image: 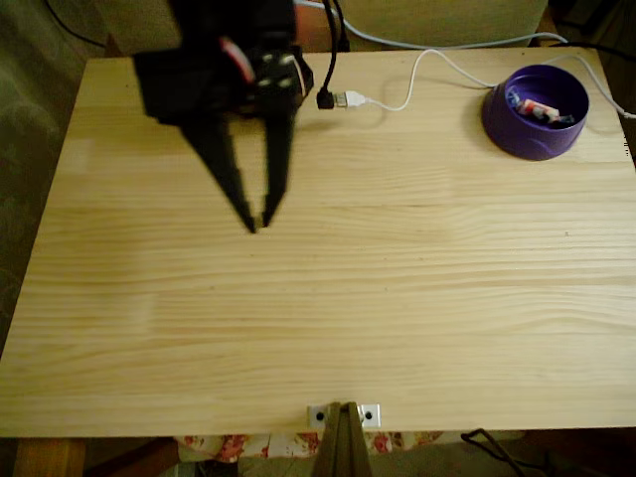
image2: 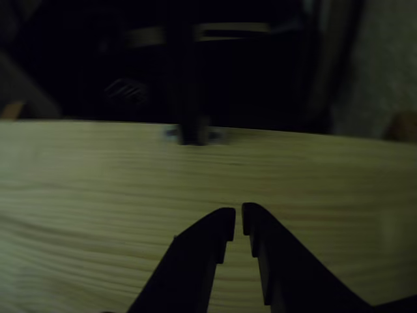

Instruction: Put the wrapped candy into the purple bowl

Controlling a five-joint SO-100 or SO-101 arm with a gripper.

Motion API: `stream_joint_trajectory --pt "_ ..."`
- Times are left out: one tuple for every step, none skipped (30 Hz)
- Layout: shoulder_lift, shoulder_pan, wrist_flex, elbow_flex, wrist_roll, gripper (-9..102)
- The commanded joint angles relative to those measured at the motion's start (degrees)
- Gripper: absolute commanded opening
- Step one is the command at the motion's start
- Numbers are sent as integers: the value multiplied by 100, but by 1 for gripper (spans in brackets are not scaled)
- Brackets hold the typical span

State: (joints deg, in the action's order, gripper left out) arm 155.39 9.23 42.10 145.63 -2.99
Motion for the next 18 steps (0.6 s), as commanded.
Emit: stream_joint_trajectory --pt "642 -352 -246 492 0 0" --pt "844 -431 -255 712 -18 0" --pt "1063 -519 -255 949 -18 0" --pt "1301 -606 -255 1178 9 0" --pt "1529 -677 -237 1389 26 0" --pt "1723 -729 -176 1591 44 0" --pt "1907 -765 -105 1775 105 0" --pt "2092 -809 -18 1960 149 0" --pt "2285 -844 70 2153 167 0" --pt "2479 -870 176 2320 176 0" --pt "2549 -844 237 2443 70 0" --pt "2549 -896 237 2549 97 0" --pt "2549 -967 237 2619 158 0" --pt "2549 -1028 237 2654 229 0" --pt "2549 -1081 246 2698 246 0" --pt "2549 -1125 246 2742 246 0" --pt "2549 -1160 246 2795 237 0" --pt "2549 -1178 264 2839 220 0"
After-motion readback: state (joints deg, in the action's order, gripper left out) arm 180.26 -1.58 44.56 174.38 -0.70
